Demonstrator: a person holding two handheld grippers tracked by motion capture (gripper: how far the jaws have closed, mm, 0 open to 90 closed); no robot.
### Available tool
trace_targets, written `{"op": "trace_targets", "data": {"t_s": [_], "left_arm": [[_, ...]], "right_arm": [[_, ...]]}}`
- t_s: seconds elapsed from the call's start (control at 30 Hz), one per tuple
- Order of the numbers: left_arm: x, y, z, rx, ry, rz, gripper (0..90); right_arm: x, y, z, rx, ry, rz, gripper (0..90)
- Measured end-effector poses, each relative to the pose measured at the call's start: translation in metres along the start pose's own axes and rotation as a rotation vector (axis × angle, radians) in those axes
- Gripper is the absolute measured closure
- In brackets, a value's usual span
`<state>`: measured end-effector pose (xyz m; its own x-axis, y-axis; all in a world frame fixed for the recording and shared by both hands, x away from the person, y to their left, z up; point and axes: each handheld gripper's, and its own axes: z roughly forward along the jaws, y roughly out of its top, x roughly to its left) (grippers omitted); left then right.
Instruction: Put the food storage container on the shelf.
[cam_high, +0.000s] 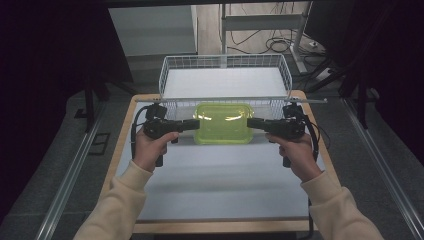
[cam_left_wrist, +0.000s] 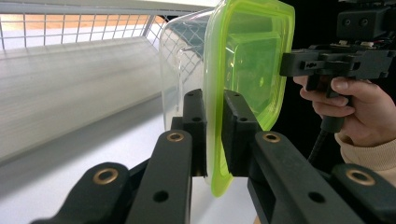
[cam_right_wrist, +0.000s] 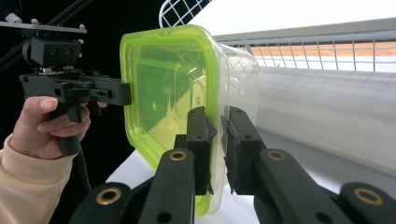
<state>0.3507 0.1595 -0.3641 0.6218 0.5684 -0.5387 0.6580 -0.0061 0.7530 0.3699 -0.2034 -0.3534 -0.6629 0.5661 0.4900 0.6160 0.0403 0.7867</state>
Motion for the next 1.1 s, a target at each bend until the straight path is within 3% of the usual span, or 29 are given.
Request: {"op": "trace_targets", "data": {"t_s": [0.47,0.87,1.1], "left_arm": [[0.01,0.014,-0.001,-0.006,0.002,-0.013,81.9],[0.015,0.041,0.003,-0.022,0.02,0.001,81.8],[0.016,0.06,0.004,-0.019,0.051,0.023,81.6]], "right_arm": [[0.0,0.018,0.008,0.012,-0.016,-0.005,81.3],[-0.004,0.046,0.014,0.002,-0.029,-0.026,81.3],[-0.009,0.063,0.017,-0.011,-0.033,-0.037,81.1]]}}
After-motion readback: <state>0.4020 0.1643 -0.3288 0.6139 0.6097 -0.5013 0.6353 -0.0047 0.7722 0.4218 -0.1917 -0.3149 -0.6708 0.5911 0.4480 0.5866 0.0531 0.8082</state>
